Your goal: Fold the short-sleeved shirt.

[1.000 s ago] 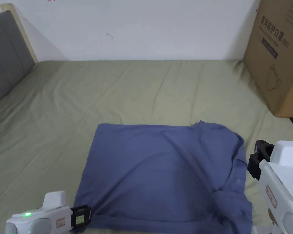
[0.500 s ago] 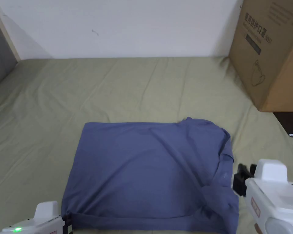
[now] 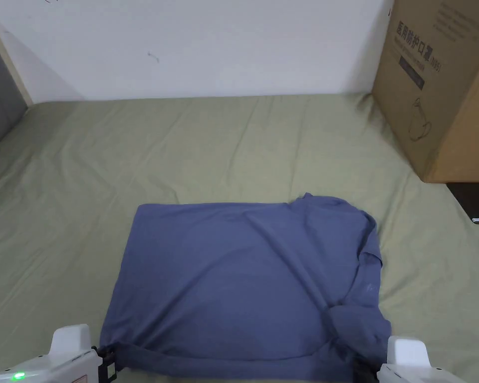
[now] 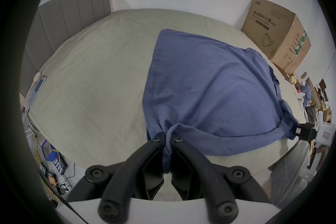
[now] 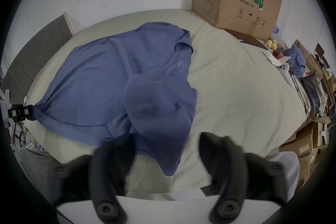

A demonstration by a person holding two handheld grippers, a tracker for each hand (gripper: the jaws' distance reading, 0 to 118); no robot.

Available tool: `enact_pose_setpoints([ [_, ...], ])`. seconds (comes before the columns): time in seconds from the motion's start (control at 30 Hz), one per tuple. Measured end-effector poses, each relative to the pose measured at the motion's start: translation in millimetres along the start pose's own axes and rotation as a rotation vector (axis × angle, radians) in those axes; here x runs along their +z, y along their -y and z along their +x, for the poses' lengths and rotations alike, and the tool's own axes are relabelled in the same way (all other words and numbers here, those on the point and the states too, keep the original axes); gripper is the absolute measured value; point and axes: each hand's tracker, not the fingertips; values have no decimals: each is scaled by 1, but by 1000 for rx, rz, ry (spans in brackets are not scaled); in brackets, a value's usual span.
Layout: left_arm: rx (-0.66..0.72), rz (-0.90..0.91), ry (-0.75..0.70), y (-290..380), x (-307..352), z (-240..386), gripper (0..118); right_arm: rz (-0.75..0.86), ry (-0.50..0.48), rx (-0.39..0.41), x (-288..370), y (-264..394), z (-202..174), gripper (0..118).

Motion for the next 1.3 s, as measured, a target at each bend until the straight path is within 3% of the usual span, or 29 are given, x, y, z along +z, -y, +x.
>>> enact_pose_setpoints([
  [0.03,4,2,1,0,0,0,3,4,-1,-3,-1,0,-1,16],
  [0.07,8,2,1,0,0,-1,3,7,-1,-3,-3,0,-1,6],
  [0.5,74,118,22,-44,18,-3,3,267,-9,57,43,-57,-7,5],
  [0.77,62,171,1,-111,-10,6,3,319,5,84,7,-120,-5,5],
  [1.07,-37,33,-44,-149,-110,21,3,144,38,107,-86,-160,-3,5],
  [1.3,-76,-86,-85,-143,-160,25,3,4,48,60,-143,-154,1,5],
])
